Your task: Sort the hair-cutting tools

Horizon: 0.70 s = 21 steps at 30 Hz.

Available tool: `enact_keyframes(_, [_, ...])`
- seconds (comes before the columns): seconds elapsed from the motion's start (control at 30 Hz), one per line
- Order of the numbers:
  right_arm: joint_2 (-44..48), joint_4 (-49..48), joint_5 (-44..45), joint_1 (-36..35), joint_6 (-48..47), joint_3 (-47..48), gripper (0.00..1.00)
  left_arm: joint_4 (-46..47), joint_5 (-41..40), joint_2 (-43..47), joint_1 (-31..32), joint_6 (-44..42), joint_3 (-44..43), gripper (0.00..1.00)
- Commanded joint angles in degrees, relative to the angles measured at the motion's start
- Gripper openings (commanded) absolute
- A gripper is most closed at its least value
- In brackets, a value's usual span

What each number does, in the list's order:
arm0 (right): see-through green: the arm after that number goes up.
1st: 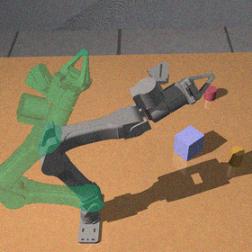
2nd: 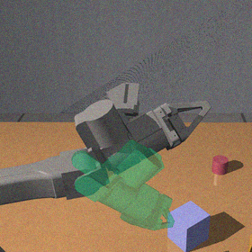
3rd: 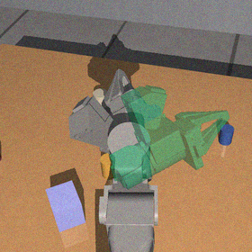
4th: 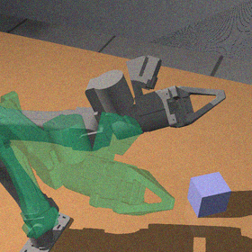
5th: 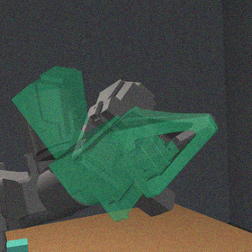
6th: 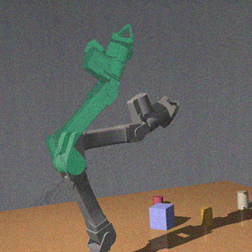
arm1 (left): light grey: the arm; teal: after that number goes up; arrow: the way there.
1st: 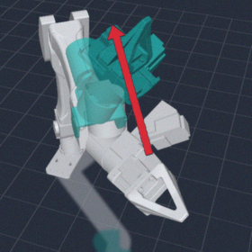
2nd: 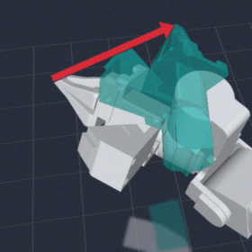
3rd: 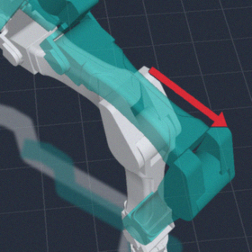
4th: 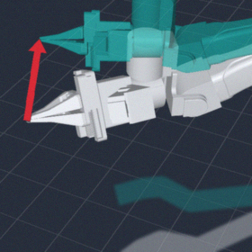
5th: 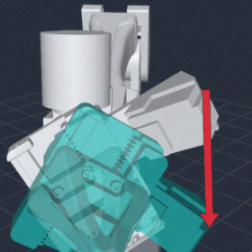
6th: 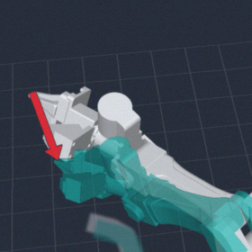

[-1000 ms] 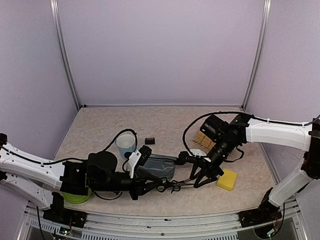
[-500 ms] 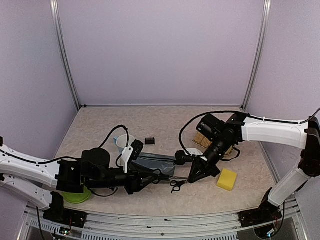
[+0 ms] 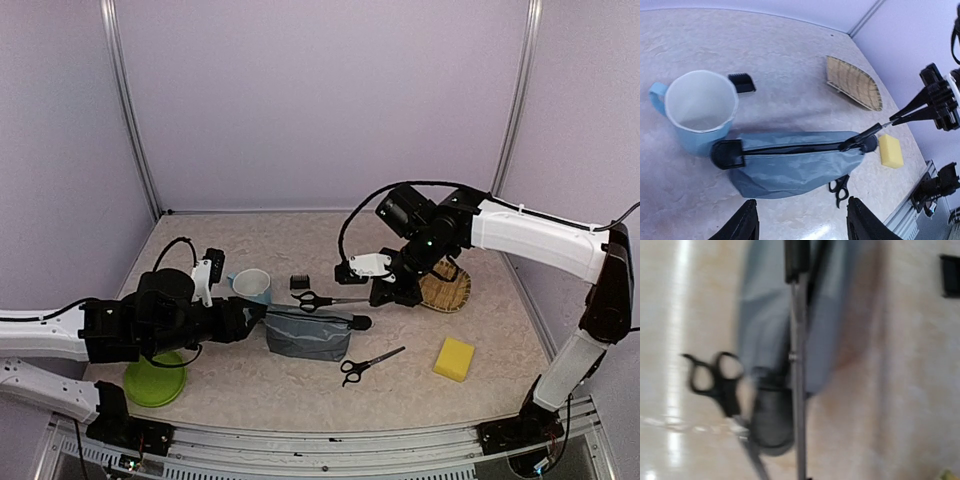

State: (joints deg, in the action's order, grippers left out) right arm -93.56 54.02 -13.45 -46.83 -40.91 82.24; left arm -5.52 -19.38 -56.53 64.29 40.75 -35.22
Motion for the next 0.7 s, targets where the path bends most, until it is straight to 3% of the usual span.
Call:
enact_keyframes(0.0, [-3.9, 3.1, 7.0, -0.6, -1.1, 5.0, 0.0, -6.9, 2.1, 2.0, -5.8, 7.4, 1.4, 0.58])
enact_keyframes(0.17, [-5.6, 2.7, 10.7, -2.0, 0.0, 5.7, 0.0, -1.6, 7.1, 0.1, -11.8, 9.3, 4.5, 0.58])
enact_keyframes(0.43, [-6.8, 3.6, 14.6, -3.6, 3.6, 7.5, 0.0, 11.7, 10.6, -9.6, -15.2, 8.1, 6.9, 0.55])
enact_keyframes(0.67, [-5.8, 3.0, 15.5, -5.3, 5.2, 5.8, 0.0, 18.4, 12.9, -14.0, -17.6, 5.7, 6.6, 0.45])
